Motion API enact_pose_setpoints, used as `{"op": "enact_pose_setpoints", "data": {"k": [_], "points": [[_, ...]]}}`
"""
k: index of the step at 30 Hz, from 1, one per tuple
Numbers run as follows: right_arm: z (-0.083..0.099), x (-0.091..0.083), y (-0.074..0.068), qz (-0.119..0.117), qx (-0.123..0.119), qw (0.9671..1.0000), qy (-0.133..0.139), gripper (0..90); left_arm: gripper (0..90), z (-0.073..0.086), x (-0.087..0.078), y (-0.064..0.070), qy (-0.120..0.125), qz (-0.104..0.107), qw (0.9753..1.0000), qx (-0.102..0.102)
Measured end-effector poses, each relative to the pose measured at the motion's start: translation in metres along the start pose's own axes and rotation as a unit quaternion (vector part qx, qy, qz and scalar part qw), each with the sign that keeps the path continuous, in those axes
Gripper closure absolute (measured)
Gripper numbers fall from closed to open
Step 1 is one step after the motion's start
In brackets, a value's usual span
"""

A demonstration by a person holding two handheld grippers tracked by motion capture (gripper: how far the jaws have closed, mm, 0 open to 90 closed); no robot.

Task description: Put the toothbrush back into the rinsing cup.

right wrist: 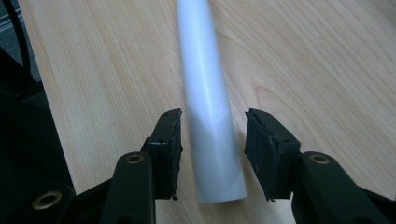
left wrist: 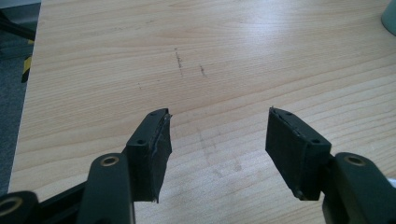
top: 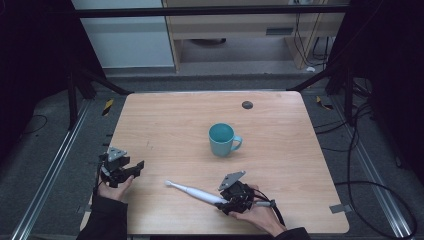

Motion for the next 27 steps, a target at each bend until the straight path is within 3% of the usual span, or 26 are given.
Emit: {"op": "enact_pose_setpoints", "data": {"k": [6,27], "points": [[0.0019,0.0029,0.0009,0.000,-0.002,1.0000,-0.010,63.5,39.7,0.0000,0.0000,0.0000,0.000,0.000,1.0000,0.000],[0.0064,-0.0018,0.0065,-0.012,-0.010,0.9993,-0.034,65.7,40.4,0.0000,-0.0005,-0.0008,0.000,0.001,1.0000,-0.001]]}}
Point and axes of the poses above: each handheld gripper's, and its own axes: x roughly forward along the jaws, z roughly out of its underside, y roughly to its right, the point moved 2 cm from there along x, roughly forward along the jaws, and after that the axes turned 15 degrees about -z, right-handed, at the moved point
